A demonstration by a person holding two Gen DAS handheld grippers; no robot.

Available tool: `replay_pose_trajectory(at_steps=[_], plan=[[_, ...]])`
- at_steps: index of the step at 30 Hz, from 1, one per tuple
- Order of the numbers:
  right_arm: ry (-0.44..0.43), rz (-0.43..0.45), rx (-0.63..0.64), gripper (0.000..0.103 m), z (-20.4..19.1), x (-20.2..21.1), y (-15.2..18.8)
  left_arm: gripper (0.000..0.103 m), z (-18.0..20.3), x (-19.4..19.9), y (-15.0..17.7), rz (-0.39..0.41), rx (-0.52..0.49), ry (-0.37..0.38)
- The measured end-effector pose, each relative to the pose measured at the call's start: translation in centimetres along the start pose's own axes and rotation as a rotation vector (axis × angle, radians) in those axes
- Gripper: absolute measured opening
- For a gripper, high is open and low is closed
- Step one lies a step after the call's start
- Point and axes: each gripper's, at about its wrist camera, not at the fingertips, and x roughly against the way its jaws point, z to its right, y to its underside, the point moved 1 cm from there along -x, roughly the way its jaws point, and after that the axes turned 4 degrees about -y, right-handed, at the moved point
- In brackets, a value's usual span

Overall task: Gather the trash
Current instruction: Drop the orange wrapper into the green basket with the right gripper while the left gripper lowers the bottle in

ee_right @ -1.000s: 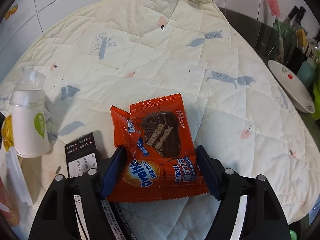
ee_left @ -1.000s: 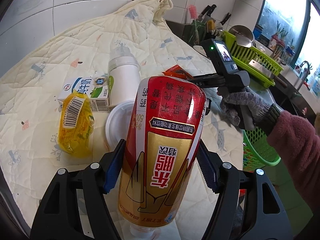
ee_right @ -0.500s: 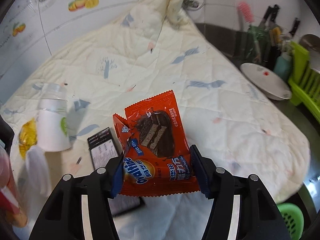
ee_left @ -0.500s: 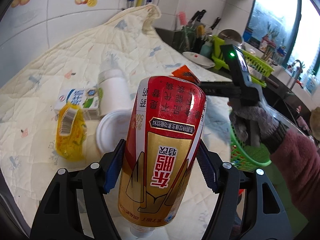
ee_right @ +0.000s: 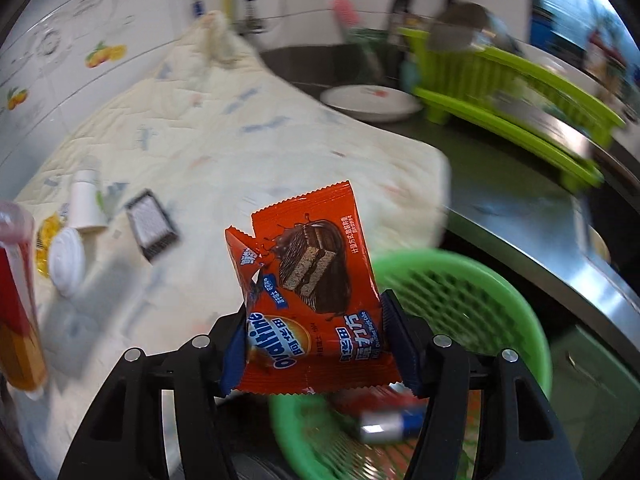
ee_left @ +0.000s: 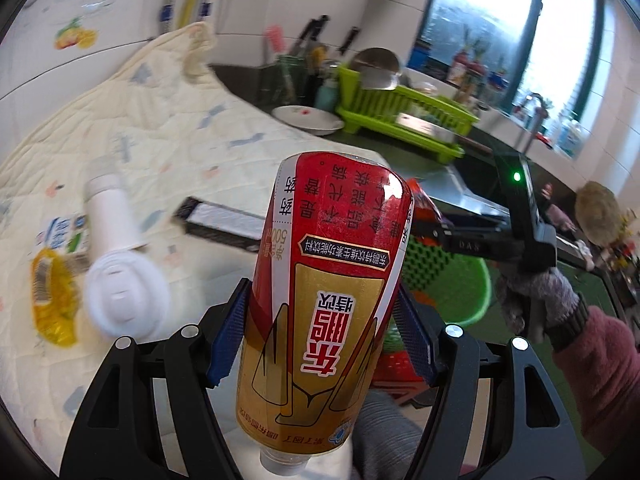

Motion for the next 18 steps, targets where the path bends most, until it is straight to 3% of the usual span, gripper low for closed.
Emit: replay_pose_trajectory(at_steps=[9,18], plan=[[0.099,-0.016,-0.150,0.065,7.5,2.4,4.9,0.068,6.4,-2.2,-1.4,-0.016,-0.094,0.072],[0.084,-0.014,-0.215,0.079,10.6,1.8,7.0,0.068,11.0,-6.0,-2.7,-0.071,-0.136,0.113]])
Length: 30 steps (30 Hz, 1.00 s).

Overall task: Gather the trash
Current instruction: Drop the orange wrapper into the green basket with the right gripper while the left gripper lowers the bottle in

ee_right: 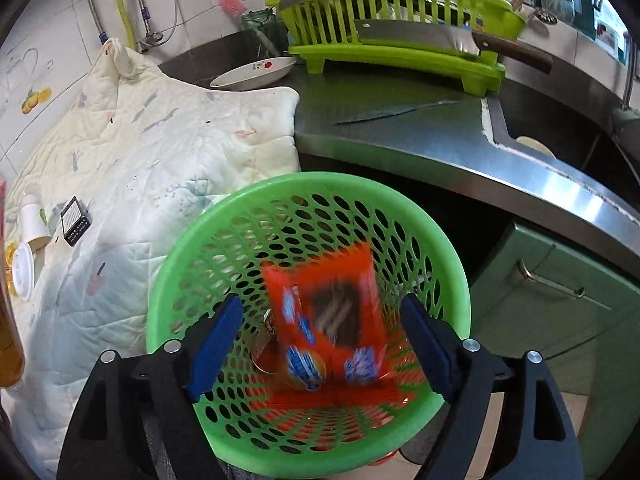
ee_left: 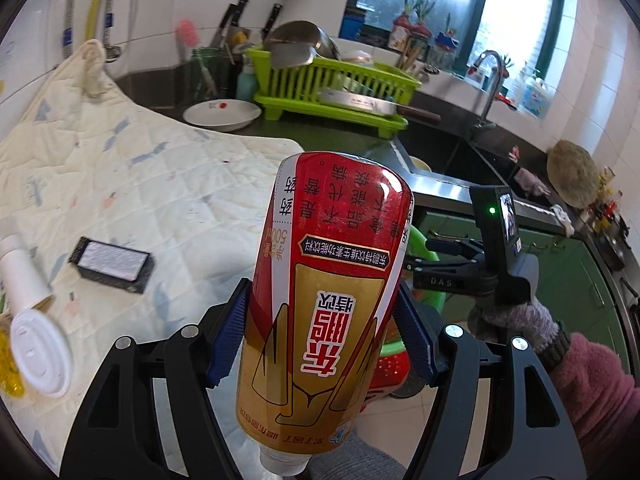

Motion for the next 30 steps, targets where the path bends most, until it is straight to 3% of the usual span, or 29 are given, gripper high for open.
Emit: replay_pose_trajectory(at_steps=[17,30], plan=[[-0.007,0.126,-0.028,0.082,3.9,6.6,1.6,0.068,6.5,-11.2,-0.9,-0.165,-0.070,0.072],[0.006,0.167,-0.083,0.084,6.4,8.5,2.8,0.070,9.1,-15.8,0.5,-0.254,-0.093,0.108]])
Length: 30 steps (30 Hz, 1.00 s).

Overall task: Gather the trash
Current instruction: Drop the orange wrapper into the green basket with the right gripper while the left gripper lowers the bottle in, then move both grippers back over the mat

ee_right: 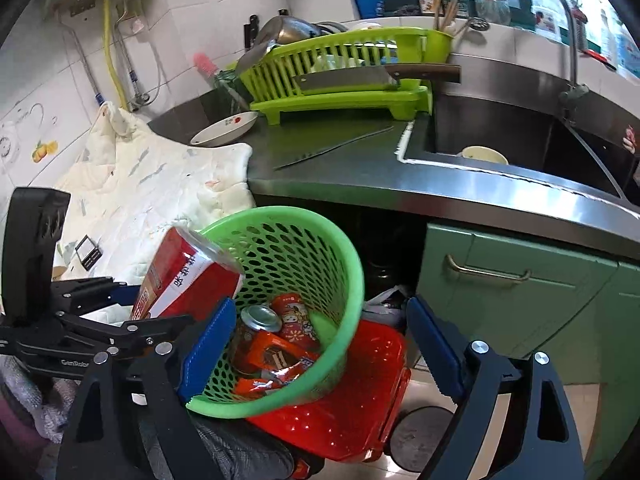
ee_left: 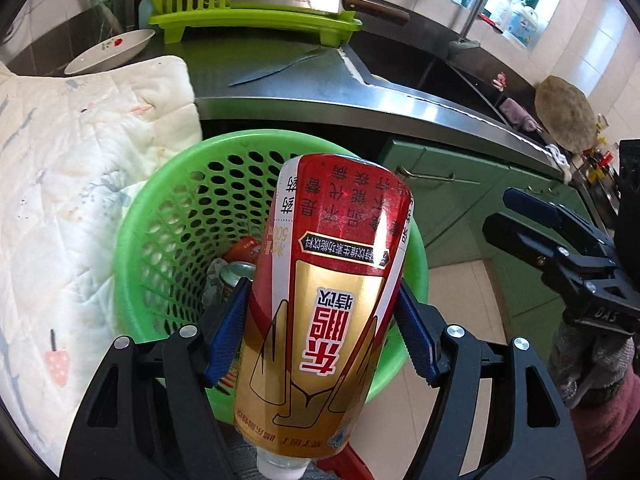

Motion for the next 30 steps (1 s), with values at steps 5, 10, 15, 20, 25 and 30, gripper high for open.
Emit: replay_pose_trajectory(at_steps=[5,10,15,20,25,30], plan=[[0.009,0.005,-0.024,0.084,0.8,0.5,0.4,0.070,0.5,-0.5,0.0,-0.006,-0.003,0.010],[0.003,0.013,-0.023,0.084,0.6,0.8,0.4,0.081,0.1,0.1,0.2,0.023,0.003,0.032],[-0.005,0.018,-0.006,0.084,-0.4,1.1,0.1,0.081,-0.3,1.5,0.3,0.049,0.005,0.037],[-0.015,0.020,0.015,0.084,-1.6,1.2,-0.2,0.081,-1.5,3.8,0.8,0.087,0.028,0.020],[-0.038,0.021,0.043,0.084,-3.6,1.1,-0.7,0.081,-4.0,6.6,1.9,0.122,0.068,-0.027],[-0.078,0.012,0.090,0.084,-6.6,0.2,-1.2,0.081,-7.1,9.5,3.6,0.154,0.119,-0.095]])
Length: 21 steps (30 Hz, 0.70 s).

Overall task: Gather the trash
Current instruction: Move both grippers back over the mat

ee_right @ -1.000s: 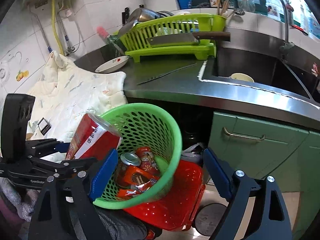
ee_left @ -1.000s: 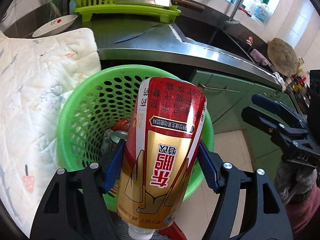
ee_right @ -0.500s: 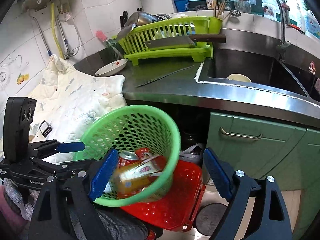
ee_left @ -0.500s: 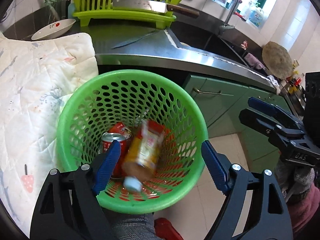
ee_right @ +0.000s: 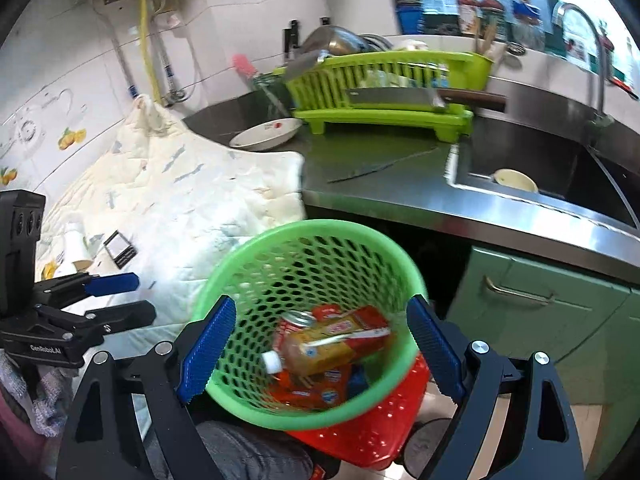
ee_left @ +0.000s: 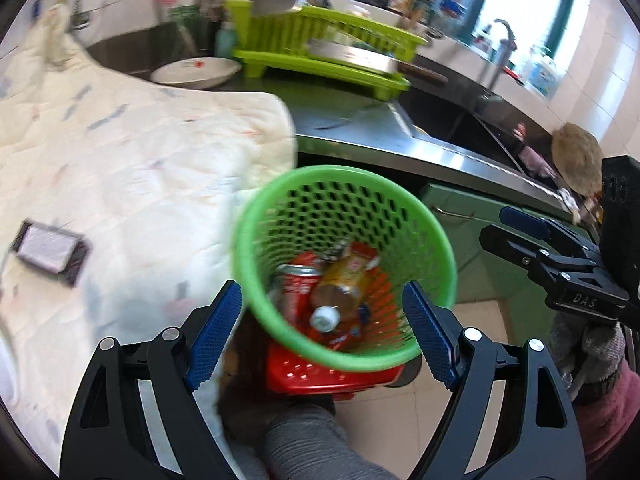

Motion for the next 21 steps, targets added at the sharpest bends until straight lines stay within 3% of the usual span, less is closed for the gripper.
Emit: replay_pose_trajectory(at_steps=[21], plan=[[-0.238,-0.082,0.274,0.084,-17.0,-7.7,-2.8,0.082,-18.6,12.3,6.1,0.138,0.302,-0.364]])
